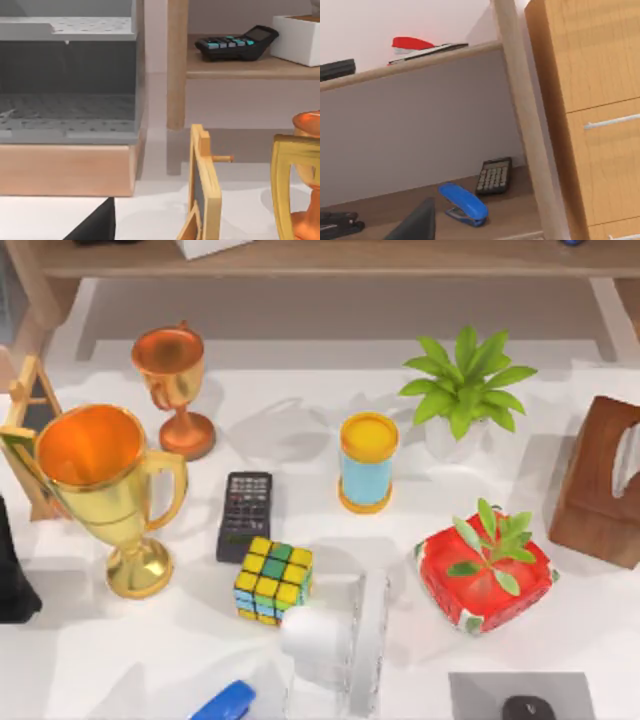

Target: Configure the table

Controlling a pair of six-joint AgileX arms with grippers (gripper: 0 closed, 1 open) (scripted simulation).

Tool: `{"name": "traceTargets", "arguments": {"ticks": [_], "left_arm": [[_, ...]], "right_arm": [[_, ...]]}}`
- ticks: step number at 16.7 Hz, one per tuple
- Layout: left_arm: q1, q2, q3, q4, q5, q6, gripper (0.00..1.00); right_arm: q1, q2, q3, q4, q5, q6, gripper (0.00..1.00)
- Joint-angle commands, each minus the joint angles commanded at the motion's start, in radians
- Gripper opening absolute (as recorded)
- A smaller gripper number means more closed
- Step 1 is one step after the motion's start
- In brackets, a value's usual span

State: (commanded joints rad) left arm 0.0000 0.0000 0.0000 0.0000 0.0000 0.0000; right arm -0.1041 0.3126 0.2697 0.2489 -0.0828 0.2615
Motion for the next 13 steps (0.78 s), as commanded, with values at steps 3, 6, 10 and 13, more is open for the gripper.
{"name": "traceTargets", "arguments": {"ticks": [3, 6, 10, 13], "left_arm": [[0.0, 0.0, 0.0, 0.0, 0.0, 0.0, 1.0], [0.0, 0.0, 0.0, 0.0, 0.0, 0.0, 1.0], [0.0, 0.0, 0.0, 0.0, 0.0, 0.0, 1.0], [0.0, 0.0, 0.0, 0.0, 0.0, 0.0, 1.0]], "right_arm": [[0.06, -0.195, -0.155, -0.141, 0.046, -0.154, 1.0], [0.097, -0.295, -0.252, -0.232, 0.077, -0.246, 1.0], [0.104, -0.313, -0.27, -0.249, 0.083, -0.261, 1.0], [0.104, -0.313, -0.27, -0.249, 0.083, -0.261, 1.0]]}}
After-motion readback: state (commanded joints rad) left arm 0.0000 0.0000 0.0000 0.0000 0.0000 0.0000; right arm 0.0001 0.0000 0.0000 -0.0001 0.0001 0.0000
